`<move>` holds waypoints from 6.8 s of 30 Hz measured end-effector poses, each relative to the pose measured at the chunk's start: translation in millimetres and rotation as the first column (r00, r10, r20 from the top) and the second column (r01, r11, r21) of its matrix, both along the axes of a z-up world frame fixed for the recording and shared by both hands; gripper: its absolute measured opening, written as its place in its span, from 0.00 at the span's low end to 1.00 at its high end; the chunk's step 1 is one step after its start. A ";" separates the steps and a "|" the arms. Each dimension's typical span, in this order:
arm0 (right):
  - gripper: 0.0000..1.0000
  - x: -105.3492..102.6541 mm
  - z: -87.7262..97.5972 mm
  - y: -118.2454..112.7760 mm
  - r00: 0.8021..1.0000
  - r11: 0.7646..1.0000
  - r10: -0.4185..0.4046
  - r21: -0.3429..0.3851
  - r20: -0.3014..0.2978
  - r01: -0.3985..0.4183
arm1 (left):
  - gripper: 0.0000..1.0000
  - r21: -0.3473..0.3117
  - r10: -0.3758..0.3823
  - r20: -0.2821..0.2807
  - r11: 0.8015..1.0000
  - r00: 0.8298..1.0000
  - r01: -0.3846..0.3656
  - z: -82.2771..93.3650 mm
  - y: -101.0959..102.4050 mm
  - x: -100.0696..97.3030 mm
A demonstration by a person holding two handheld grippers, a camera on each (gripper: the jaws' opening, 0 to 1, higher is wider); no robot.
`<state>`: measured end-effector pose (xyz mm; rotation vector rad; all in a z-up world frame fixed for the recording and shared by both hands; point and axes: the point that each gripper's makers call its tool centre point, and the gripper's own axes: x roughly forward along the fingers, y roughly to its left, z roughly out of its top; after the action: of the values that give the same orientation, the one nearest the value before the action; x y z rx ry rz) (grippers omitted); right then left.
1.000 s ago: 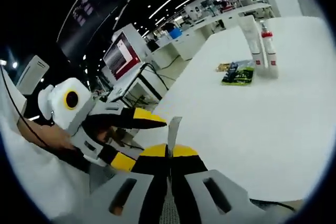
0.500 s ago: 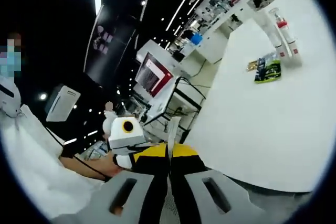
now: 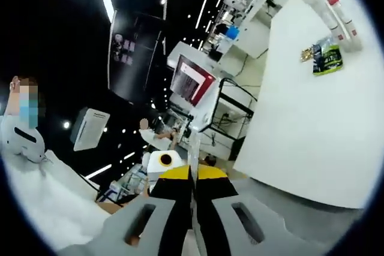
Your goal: Arrange the skincare products in the storage area until every visible bottle or jar stands upright without overlapping.
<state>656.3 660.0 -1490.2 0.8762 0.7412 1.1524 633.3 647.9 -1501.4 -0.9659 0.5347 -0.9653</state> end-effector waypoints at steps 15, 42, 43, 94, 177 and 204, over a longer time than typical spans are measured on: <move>0.06 18.7 0.1 -5.2 0.995 0.998 -0.056 -0.011 0.084 0.057 | 0.00 0.017 -0.019 -0.044 1.000 0.999 0.019 -2.5 5.0 19.3; 0.00 62.2 -14.2 -41.0 0.969 0.976 -0.211 -0.030 0.130 0.217 | 0.00 0.060 -0.133 -0.084 0.989 0.988 0.138 -14.4 -13.1 49.4; 0.00 62.4 -14.2 -41.3 0.968 0.975 -0.213 -0.029 0.129 0.218 | 0.00 0.060 -0.132 -0.084 0.989 0.988 0.138 -14.6 -12.7 49.7; 0.00 59.2 -19.2 -43.5 0.956 0.958 -0.288 0.024 0.054 0.287 | 0.01 0.028 -0.073 -0.200 0.996 0.977 0.080 -30.8 7.4 56.4; 0.27 68.4 -138.5 -101.7 0.804 0.513 0.166 -0.746 0.571 0.424 | 0.01 0.335 0.184 -0.475 0.942 0.861 -0.017 -185.9 69.6 332.1; 0.26 68.0 -139.8 -103.1 0.805 0.500 0.176 -0.755 0.567 0.423 | 0.01 0.334 0.206 -0.544 0.942 0.814 -0.015 -185.7 62.9 332.2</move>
<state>724.3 556.8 -1630.0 -0.3172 0.5911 0.6652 965.5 710.9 -1687.1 -0.9769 1.0956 -0.4400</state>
